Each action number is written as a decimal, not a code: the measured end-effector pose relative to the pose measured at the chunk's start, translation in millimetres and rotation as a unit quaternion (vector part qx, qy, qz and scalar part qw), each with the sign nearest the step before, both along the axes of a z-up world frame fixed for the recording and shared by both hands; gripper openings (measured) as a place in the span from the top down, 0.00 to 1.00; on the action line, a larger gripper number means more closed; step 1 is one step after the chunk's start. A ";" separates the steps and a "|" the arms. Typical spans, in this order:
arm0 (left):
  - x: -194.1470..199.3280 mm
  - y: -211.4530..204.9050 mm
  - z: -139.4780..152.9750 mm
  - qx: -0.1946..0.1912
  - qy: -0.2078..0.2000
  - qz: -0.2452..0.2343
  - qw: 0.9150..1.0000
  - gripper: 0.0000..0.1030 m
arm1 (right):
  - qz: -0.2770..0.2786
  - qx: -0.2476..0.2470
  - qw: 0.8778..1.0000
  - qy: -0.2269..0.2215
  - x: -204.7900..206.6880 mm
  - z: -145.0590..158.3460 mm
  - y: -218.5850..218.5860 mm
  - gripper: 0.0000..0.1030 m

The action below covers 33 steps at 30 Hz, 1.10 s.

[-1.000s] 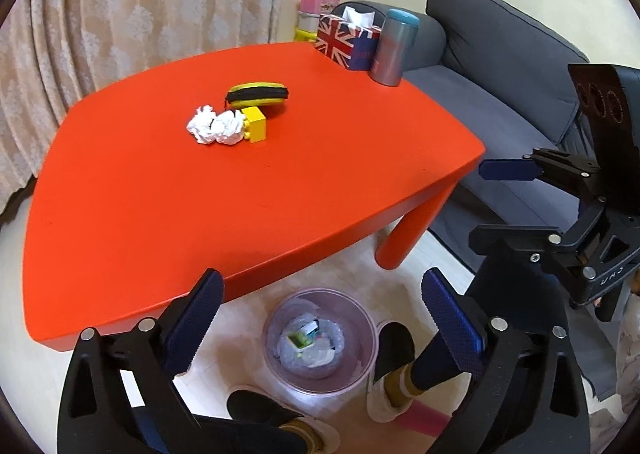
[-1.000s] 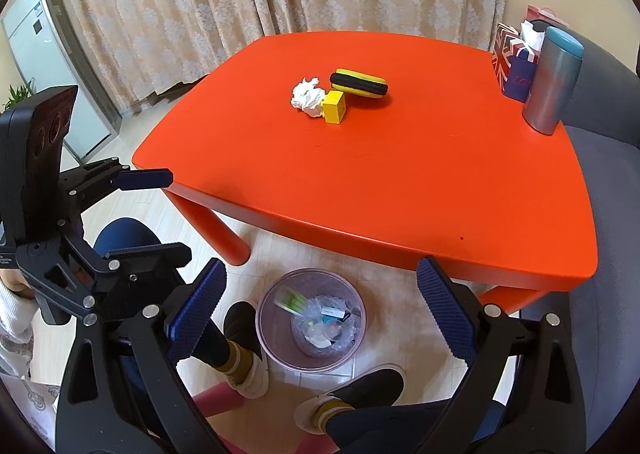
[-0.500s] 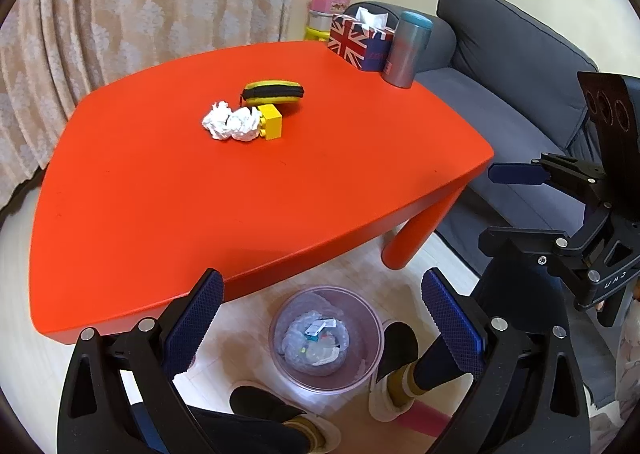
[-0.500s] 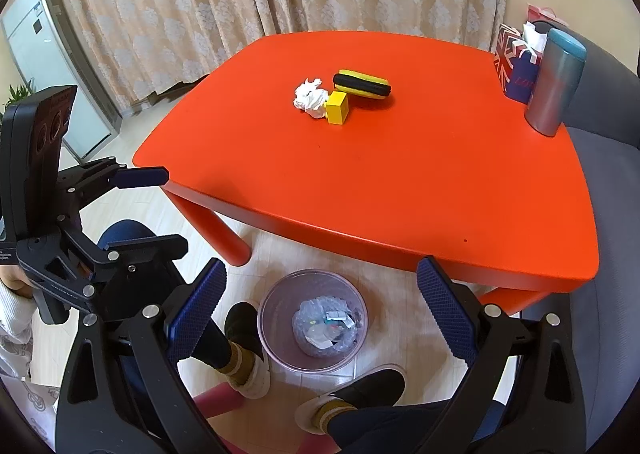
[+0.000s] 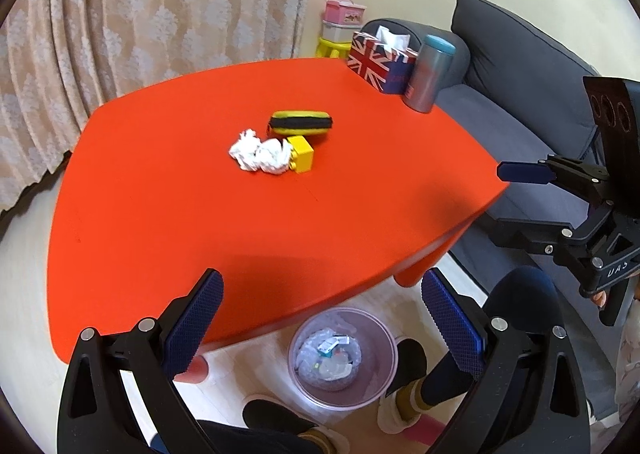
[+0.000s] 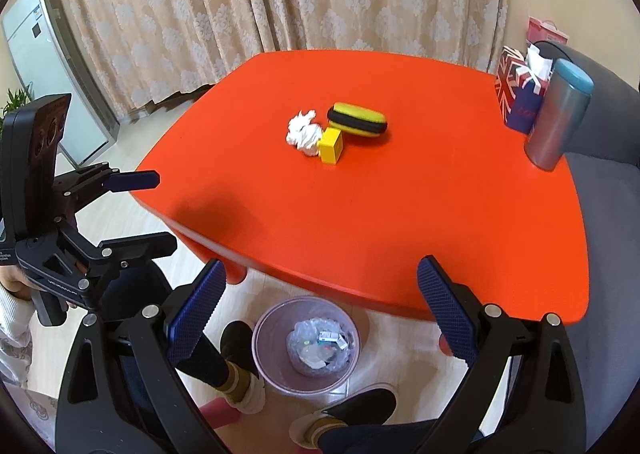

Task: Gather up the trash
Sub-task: 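Reach the right gripper to the yellow zip case and close on it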

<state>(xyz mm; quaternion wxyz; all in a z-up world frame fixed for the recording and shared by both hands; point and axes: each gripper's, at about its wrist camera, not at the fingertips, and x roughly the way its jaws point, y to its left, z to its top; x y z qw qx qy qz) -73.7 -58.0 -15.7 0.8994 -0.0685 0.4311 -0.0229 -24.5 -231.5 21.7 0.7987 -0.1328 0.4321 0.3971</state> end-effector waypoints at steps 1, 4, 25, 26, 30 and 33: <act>2.7 2.4 0.7 0.000 0.000 0.001 1.000 0.07 | 0.001 -0.001 1.000 -0.001 4.2 1.1 3.1 0.08; 11.2 9.4 1.6 -0.001 0.000 0.004 1.000 0.07 | 0.004 -0.003 1.000 -0.004 17.5 3.8 11.3 0.08; 59.3 51.8 -1.1 -0.005 0.003 0.015 1.000 0.07 | -0.010 -0.030 0.999 0.042 131.3 -15.1 95.9 0.07; 60.7 53.1 -2.1 -0.005 0.003 0.015 1.000 0.07 | -0.013 -0.034 0.998 0.044 135.5 -17.4 99.2 0.07; 67.1 60.1 -10.1 -0.009 0.008 0.018 1.000 0.07 | -0.020 -0.040 0.997 0.063 155.5 -28.1 115.9 0.07; 70.6 64.7 -15.9 -0.014 0.012 0.019 1.000 0.07 | -0.030 -0.045 0.995 0.089 172.0 -37.9 127.3 0.07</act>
